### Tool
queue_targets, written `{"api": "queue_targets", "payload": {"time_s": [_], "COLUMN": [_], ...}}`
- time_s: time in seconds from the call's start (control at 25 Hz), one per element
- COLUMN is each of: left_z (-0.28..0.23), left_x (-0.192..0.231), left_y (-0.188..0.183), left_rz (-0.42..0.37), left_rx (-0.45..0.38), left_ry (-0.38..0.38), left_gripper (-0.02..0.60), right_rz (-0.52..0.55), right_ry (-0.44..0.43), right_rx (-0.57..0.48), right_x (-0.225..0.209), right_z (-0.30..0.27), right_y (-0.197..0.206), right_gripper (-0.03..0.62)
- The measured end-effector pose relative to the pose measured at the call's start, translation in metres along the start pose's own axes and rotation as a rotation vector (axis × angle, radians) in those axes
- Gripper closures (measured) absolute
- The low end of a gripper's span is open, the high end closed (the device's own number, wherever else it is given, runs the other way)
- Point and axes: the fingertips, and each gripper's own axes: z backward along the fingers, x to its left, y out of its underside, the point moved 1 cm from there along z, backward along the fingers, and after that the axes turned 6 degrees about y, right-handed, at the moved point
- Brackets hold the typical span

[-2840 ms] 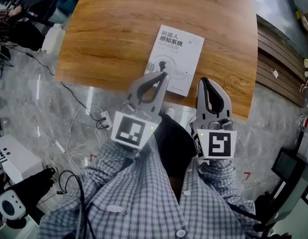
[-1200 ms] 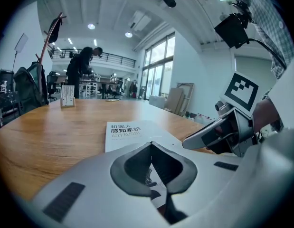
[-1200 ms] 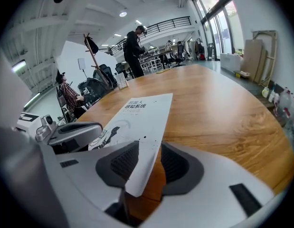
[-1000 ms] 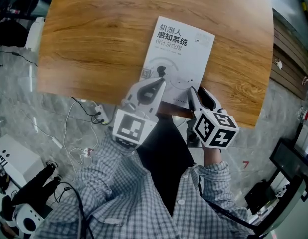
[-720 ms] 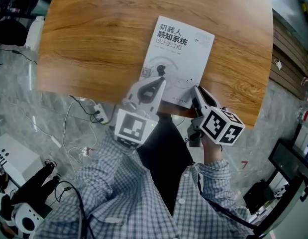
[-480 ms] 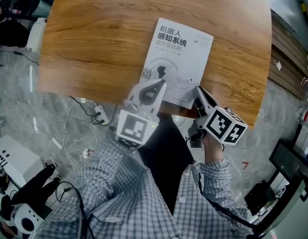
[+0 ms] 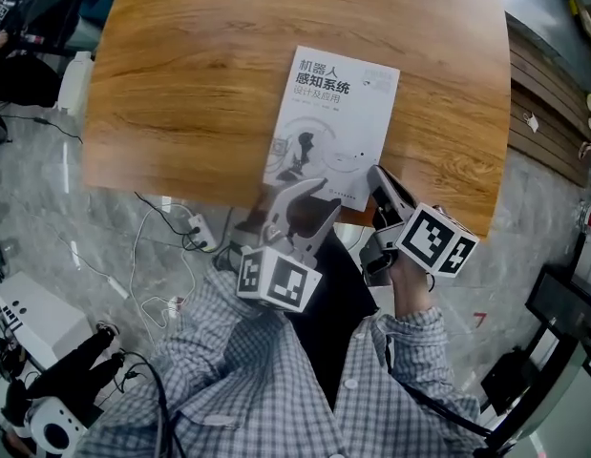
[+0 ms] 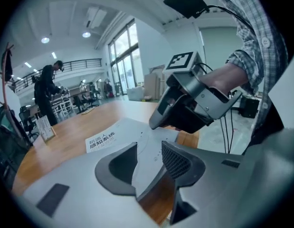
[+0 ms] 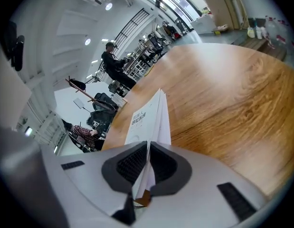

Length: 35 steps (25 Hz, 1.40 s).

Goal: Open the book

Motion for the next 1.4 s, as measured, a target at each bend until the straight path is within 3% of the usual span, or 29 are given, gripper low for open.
{"api": "queue_targets", "payload": {"time_s": [0.16,0.24,0.64,0.72,0.88,1.16,1.4], "left_z": [-0.005,-0.008,-0.035,-0.035,-0.033,-0.027,-0.025], "left_x": [-0.023,-0.031,-0.025,-0.022,-0.016,-0.003,0.001], "left_y": [-0.002,-0.005,-0.019,-0.022,-0.023,-0.027,-0.028], "left_rz": [-0.079,-0.101,-0.183,-0.196,-0.116,0.040,0.140], "left_rx": [0.043,0.048,0.064,0.057,0.029,-0.021,-0.054], "left_ry": [0.064,0.069,-0.063,-0.080,-0.084,-0.078,-0.063], "left_gripper": [0.374,0.362,0.365,0.445,0.525,0.541,0.542], "right_rz": [-0.039,-0.045,-0.062,-0.061,-0.028,0.098,0.048], "right_ry": [-0.027,-0.037,-0.065,-0.068,-0.072,-0.010,0.019], "right_rx": [-0.006,-0.006,-0.010,-0.014,-0.017,-0.094,0.059], "right_x": [0.004,0.006,0.013,0.015,0.016,0.010,-0.010], "right_z": [0.003,0.004,0.008,0.008,0.008,0.027,0.010], "right_y": [-0.003,-0.004,-0.005,-0.006,-0.007,-0.018,0.026], "right_gripper": [0.563,0.563,0.568,0.568,0.566,0.566,0.568]}}
